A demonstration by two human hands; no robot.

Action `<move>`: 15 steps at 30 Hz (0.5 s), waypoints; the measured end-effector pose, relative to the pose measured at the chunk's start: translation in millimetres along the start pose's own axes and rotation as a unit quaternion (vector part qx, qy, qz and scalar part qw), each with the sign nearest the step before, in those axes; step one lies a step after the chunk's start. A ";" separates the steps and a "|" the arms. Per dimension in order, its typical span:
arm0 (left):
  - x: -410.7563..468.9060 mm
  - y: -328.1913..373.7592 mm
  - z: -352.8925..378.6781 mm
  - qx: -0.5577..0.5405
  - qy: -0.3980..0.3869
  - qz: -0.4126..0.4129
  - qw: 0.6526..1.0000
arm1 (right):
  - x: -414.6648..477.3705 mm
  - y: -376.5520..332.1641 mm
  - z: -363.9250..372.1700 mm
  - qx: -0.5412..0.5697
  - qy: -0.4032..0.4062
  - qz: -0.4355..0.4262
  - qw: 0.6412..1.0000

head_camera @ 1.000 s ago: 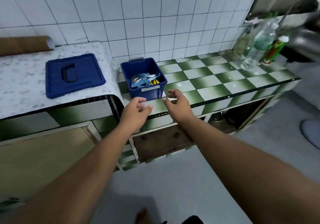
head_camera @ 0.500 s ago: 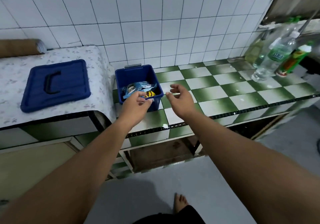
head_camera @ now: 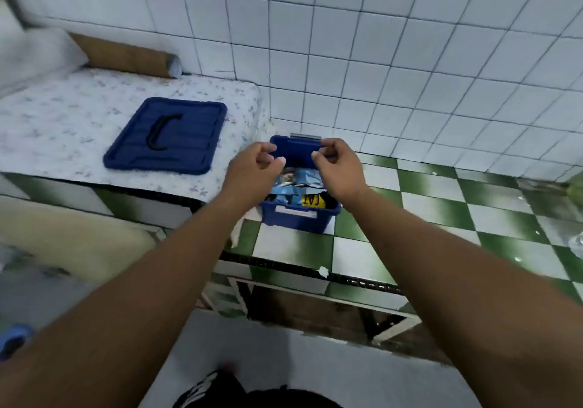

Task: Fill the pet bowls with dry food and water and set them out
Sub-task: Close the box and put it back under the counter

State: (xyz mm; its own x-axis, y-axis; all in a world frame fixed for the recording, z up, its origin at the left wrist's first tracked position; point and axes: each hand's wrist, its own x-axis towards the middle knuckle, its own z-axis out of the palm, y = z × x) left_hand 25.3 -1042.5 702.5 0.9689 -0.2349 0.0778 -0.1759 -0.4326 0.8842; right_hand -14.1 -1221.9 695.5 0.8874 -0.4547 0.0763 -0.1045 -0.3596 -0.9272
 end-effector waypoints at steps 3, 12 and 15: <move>7.9 -12.9 -42.8 0.022 0.044 -0.001 0.999 | 20.6 -23.6 40.1 0.008 -0.048 -0.025 0.999; 26.7 -62.1 -160.9 0.126 0.155 -0.046 0.979 | 79.1 -75.0 153.2 -0.069 -0.145 -0.058 0.985; 37.8 -86.9 -187.5 0.189 0.198 -0.082 0.958 | 95.9 -81.8 181.0 -0.126 -0.159 -0.049 0.978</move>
State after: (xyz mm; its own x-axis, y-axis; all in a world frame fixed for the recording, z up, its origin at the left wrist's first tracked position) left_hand 109.8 -850.6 714.9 0.9659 0.1792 0.1866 0.0065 -0.7378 0.6750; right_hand 160.8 -1088.6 712.3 0.9892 -0.1464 0.0064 -0.0830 -0.5959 -0.7988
